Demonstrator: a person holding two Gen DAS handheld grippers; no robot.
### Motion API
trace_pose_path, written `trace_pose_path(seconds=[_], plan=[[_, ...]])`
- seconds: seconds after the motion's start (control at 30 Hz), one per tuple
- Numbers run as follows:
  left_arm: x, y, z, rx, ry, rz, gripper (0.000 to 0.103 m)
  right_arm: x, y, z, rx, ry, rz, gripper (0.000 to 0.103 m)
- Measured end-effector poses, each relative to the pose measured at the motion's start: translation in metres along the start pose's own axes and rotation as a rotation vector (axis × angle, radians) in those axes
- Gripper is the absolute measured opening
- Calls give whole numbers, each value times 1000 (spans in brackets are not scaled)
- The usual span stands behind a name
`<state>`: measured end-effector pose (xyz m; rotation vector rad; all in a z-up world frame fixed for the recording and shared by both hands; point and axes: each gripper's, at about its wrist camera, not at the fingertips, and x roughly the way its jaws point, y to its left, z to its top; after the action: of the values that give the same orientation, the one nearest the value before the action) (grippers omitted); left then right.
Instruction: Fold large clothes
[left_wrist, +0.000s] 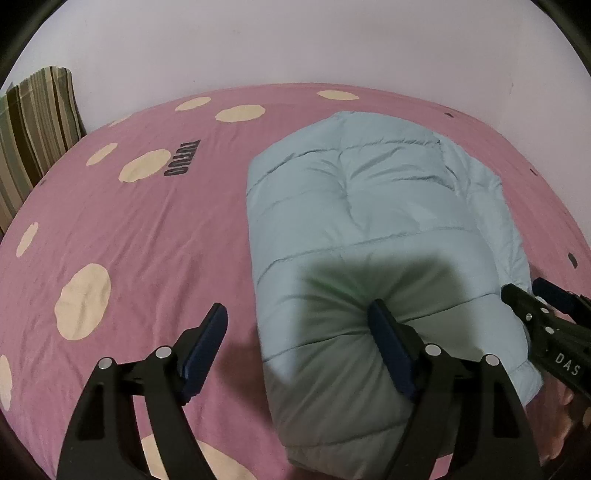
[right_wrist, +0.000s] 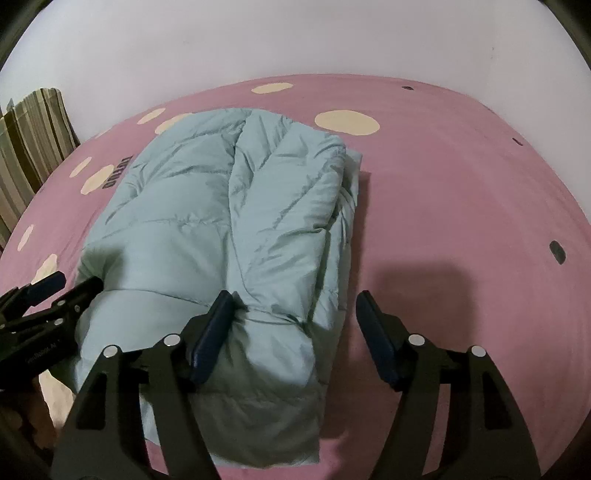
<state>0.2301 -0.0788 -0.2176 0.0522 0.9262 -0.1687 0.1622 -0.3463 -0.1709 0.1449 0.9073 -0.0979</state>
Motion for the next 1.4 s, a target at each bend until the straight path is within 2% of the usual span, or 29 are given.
trace_pose_path(seconds=[0.27,0.57,0.7,1.0,1.23,1.4], plan=[[5,1,0,0,0,-3,82,5,-3,-3,15,14,13,70],[6,4,2,-10,3,-10,84,11,-15,-1,74,37,66,72],[-5,3,7,-1,-18,6,84,-6,-12,5,62,-1,38,72],[-53,3,16,-29,-133,31,84,-67,7,21,27,-136,-3,72],[-89,0,11,-44,-176,45,84,-95,21,12,4,-176,-19,79],[-108,-4,2,-39,-200,53,84,-108,27,3,-12,-198,-19,80]])
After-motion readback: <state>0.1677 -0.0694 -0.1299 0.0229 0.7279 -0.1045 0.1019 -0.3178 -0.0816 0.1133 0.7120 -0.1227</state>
